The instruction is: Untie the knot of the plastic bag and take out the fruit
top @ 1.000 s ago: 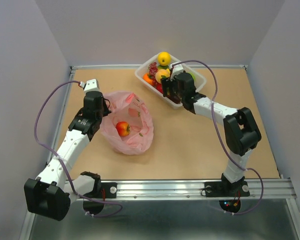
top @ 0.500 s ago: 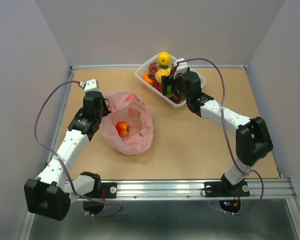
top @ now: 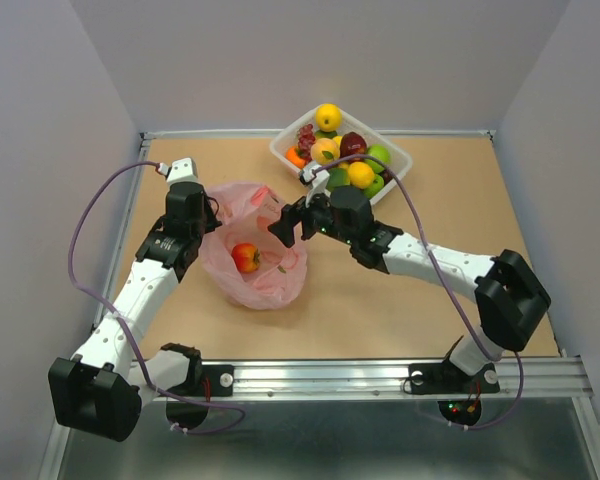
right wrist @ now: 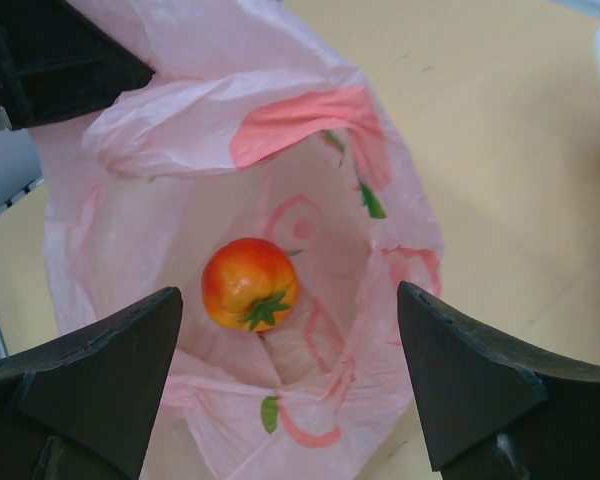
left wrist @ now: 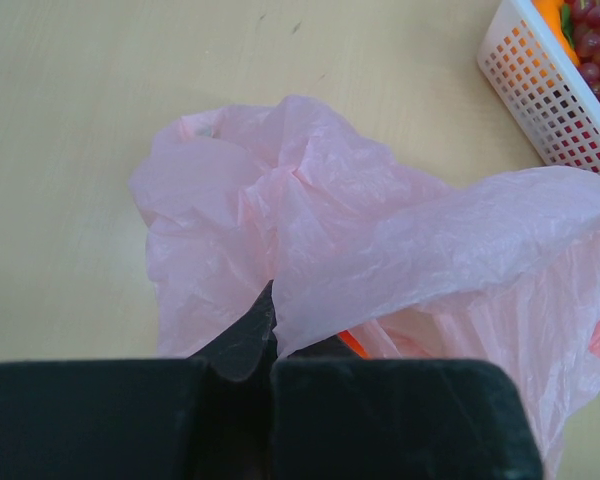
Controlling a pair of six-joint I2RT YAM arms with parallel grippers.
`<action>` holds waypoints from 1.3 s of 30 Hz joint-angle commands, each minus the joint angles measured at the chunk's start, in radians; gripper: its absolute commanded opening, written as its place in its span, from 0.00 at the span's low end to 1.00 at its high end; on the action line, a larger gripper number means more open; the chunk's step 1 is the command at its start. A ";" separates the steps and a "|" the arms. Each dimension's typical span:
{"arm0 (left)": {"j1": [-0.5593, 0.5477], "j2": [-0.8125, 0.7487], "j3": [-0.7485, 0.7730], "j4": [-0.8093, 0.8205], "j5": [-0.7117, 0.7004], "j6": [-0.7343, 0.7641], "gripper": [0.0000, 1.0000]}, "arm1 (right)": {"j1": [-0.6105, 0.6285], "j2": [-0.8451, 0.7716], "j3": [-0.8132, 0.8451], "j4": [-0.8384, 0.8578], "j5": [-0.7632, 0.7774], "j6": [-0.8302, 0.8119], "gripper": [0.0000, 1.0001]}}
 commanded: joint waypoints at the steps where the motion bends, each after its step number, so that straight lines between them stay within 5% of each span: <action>1: 0.004 -0.017 -0.010 0.029 0.004 0.005 0.00 | 0.026 0.068 -0.004 0.110 -0.066 0.070 0.92; 32: 0.013 -0.020 -0.010 0.036 0.049 0.008 0.00 | 0.121 0.585 0.281 0.262 -0.108 0.194 0.92; 38: 0.020 -0.020 -0.011 0.038 0.050 0.008 0.00 | 0.123 0.584 0.261 0.256 -0.129 0.186 0.88; 39: 0.019 -0.020 -0.011 0.037 0.050 0.006 0.00 | 0.121 0.578 0.250 0.254 -0.134 0.183 0.81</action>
